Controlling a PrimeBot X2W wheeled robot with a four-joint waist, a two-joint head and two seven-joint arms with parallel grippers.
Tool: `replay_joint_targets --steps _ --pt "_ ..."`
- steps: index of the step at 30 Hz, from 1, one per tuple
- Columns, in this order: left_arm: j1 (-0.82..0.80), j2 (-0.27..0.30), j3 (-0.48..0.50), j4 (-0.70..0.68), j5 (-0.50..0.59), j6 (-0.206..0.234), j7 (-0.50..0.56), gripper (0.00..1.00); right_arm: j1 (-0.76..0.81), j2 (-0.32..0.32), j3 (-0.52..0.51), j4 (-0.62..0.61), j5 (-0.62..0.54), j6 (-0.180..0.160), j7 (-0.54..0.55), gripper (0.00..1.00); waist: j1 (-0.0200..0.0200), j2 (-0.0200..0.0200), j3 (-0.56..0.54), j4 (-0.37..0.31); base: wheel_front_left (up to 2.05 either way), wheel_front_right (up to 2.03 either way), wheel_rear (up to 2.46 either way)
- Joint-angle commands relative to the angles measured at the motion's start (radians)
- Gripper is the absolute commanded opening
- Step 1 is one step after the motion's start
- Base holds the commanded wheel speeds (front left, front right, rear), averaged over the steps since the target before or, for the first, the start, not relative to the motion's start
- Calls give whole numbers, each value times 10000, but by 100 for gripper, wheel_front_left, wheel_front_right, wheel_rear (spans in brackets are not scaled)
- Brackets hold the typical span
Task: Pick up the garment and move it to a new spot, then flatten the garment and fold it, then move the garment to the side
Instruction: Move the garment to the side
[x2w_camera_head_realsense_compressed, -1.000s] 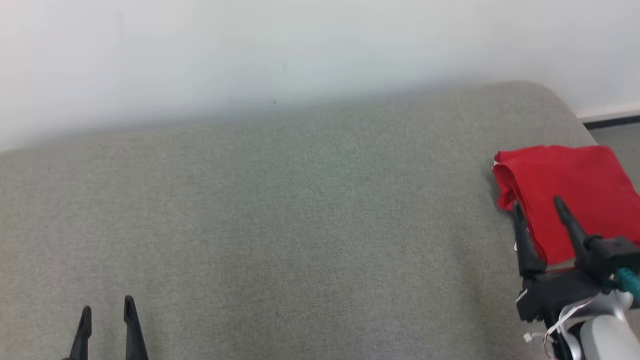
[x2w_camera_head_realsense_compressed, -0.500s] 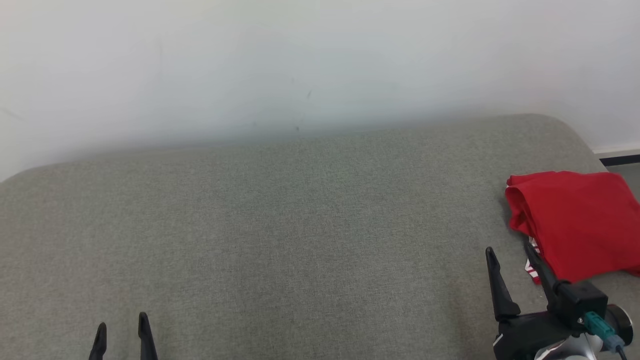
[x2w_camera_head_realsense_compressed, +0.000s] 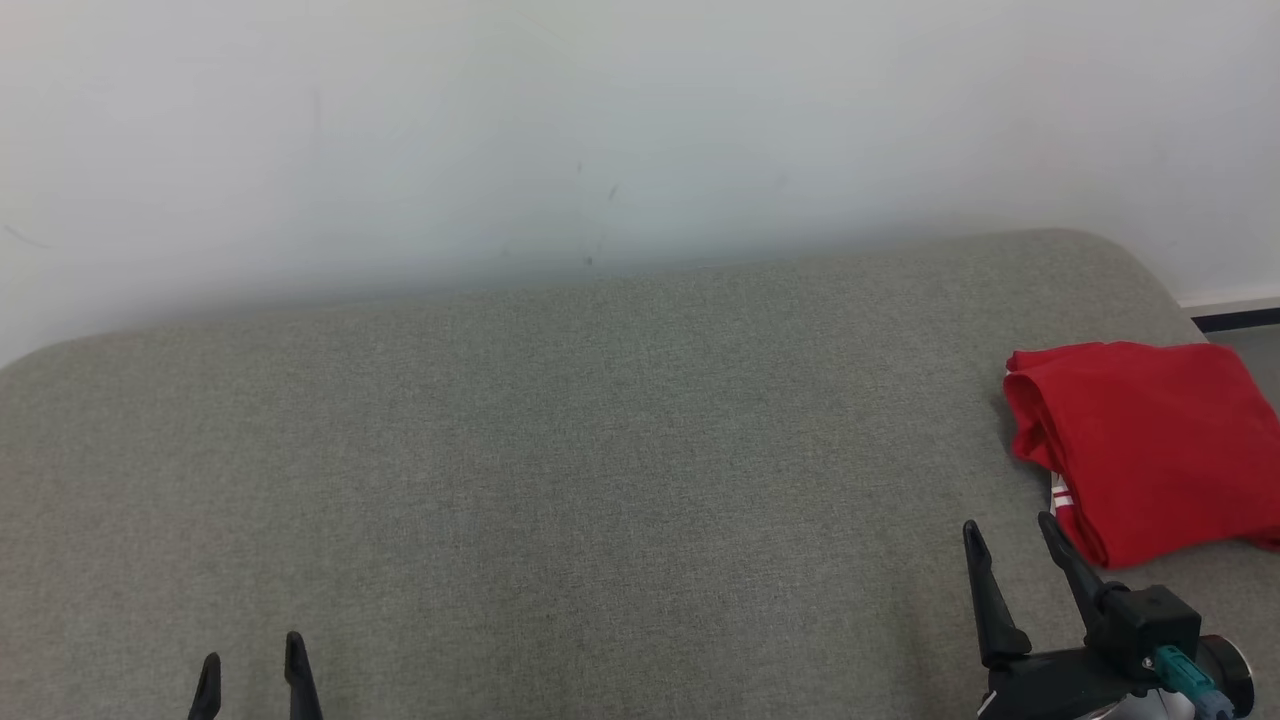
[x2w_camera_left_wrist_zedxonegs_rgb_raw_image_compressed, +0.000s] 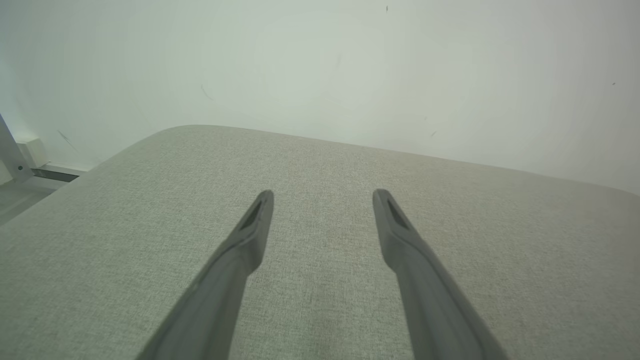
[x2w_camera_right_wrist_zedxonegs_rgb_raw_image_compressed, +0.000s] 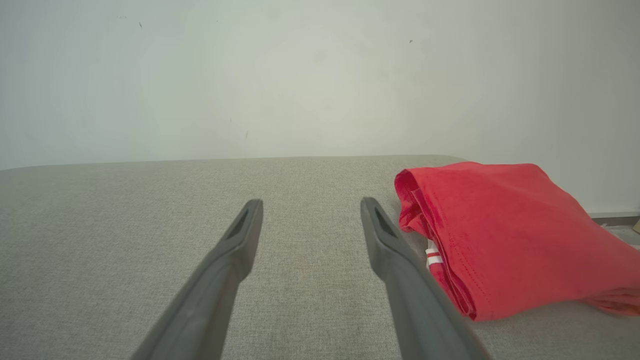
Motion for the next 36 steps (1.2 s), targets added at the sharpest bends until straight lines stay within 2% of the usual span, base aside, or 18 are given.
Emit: replay_joint_targets --steps 1,36 --pt "94 -10 -14 -39 4 43 -28 100 31 23 10 12 -27 0 -33 100 0 0 9 -9 0 0 0" --pt "179 -11 -129 -154 228 147 -27 100 -54 148 246 105 88 0 -79 100 0 0 44 -12 0 0 0"
